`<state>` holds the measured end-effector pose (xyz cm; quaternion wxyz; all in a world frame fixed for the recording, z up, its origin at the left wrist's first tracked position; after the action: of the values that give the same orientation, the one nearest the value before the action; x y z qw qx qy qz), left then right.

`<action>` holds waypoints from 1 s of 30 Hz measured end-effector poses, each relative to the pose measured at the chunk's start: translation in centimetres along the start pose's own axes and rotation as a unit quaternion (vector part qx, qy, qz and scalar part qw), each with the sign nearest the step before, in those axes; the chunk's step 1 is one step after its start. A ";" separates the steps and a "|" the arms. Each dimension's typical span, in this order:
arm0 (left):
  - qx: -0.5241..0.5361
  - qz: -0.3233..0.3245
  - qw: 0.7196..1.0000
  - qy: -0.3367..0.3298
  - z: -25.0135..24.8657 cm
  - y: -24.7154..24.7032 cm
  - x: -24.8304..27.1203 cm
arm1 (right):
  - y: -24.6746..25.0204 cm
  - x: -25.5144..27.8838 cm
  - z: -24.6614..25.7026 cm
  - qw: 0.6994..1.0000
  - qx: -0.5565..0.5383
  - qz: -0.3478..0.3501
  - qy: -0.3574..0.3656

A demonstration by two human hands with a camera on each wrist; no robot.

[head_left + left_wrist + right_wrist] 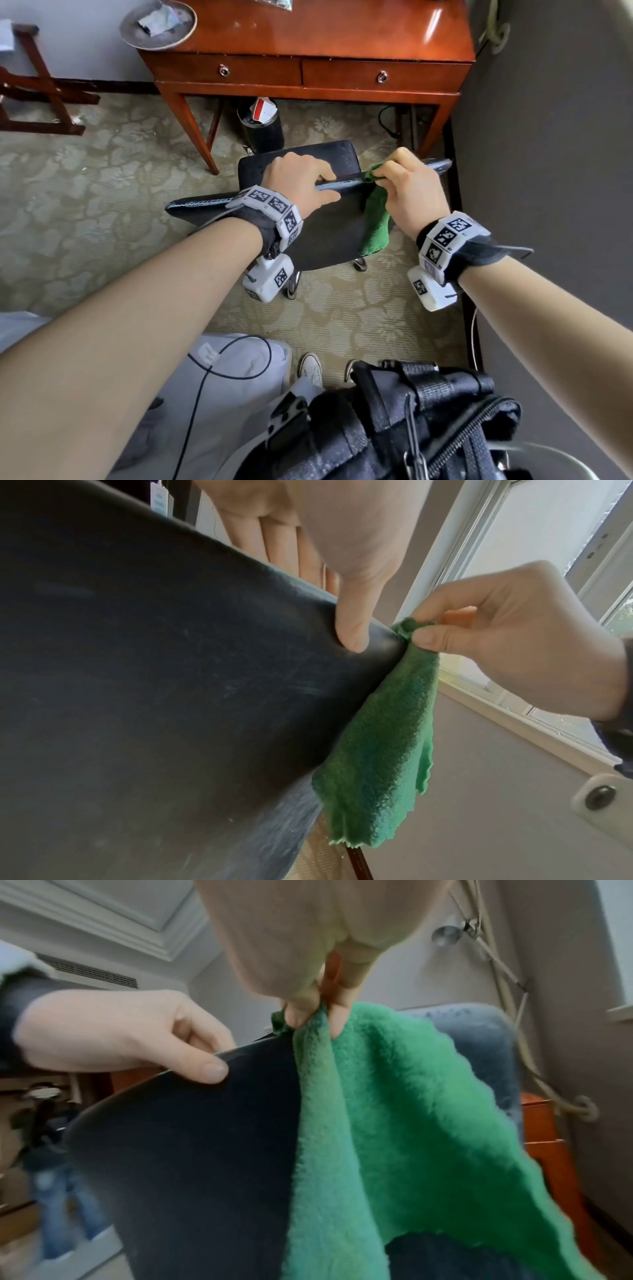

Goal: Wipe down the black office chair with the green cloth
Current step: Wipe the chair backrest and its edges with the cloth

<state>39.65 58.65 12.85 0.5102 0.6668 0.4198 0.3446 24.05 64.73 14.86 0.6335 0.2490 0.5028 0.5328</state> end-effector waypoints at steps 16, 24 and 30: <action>0.010 -0.009 0.999 0.031 -0.4 -0.2 0.1 | 0.8 0.2 -1.2 0.995 0.035 0.007 -0.096; 0.011 -0.014 0.999 0.030 -1.3 0.5 0.4 | -2.0 0.5 4.5 0.998 -0.004 0.037 -0.043; 0.007 0.003 1.000 0.010 -0.1 1.3 1.1 | 0.4 -0.3 0.5 0.998 0.012 0.030 -0.049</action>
<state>40.24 59.52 14.19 0.5002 0.6682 0.4254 0.3498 24.40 64.65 15.48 0.6380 0.2975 0.4703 0.5323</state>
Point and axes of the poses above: each hand's wrist, its own x-axis away from the middle knuckle, its own y-axis out of the back of the hand, z = x × y, the point moved 10 cm from there along -x, towards the middle knuckle, and after that the axes turned 1 degree about -x, right-handed, at the moved point
